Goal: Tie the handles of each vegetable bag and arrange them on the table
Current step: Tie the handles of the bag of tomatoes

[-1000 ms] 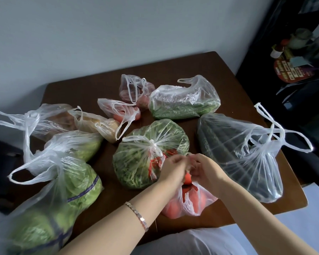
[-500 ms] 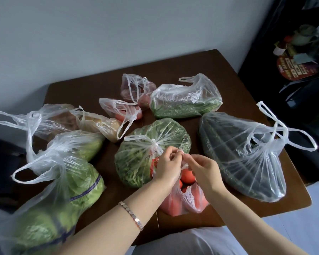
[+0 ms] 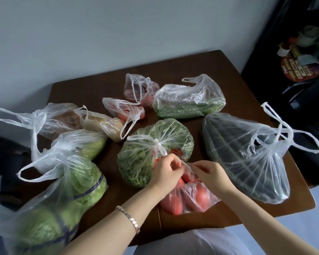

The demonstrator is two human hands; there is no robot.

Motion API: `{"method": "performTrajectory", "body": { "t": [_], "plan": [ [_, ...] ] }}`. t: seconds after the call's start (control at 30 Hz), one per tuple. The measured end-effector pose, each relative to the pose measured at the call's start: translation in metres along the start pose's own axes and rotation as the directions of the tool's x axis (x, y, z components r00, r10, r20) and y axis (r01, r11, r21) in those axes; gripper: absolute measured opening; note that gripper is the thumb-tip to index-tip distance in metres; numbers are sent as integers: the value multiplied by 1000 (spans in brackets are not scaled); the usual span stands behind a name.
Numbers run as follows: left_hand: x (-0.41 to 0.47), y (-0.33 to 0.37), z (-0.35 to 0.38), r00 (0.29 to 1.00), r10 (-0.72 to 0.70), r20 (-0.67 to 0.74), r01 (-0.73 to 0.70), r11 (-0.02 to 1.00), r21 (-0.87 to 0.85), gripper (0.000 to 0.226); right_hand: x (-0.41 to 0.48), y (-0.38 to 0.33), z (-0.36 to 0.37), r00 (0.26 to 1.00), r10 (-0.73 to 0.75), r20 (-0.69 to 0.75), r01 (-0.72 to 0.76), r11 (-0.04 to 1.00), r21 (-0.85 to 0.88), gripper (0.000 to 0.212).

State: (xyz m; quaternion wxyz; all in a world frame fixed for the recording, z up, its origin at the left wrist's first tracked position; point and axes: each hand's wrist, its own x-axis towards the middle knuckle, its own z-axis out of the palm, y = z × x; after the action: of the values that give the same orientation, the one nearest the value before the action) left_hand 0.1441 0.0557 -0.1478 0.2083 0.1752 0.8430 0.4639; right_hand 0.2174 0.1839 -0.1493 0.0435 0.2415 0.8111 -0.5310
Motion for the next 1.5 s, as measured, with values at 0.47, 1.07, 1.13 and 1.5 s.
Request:
{"method": "performTrajectory", "body": {
  "t": [0.47, 1.07, 1.13, 1.5],
  "plan": [
    [9, 4, 3, 815, -525, 244, 570, 654, -497, 17, -7, 6, -2, 976, -218, 5, 218, 974, -67, 30],
    [-1, -47, -15, 765, -643, -40, 642, 766, -35, 33, 3, 67, -19, 754, 654, -57, -415, 542, 730, 21],
    [4, -35, -15, 726, -668, 160, 624, 544, -561, 31, 9, 49, -18, 844, 529, 88, -290, 312, 905, 20],
    [4, -43, 7, 875, -419, 241, 474, 844, -252, 27, 13, 49, 8, 935, 352, -54, -255, 767, 588, 20]
  ]
}}
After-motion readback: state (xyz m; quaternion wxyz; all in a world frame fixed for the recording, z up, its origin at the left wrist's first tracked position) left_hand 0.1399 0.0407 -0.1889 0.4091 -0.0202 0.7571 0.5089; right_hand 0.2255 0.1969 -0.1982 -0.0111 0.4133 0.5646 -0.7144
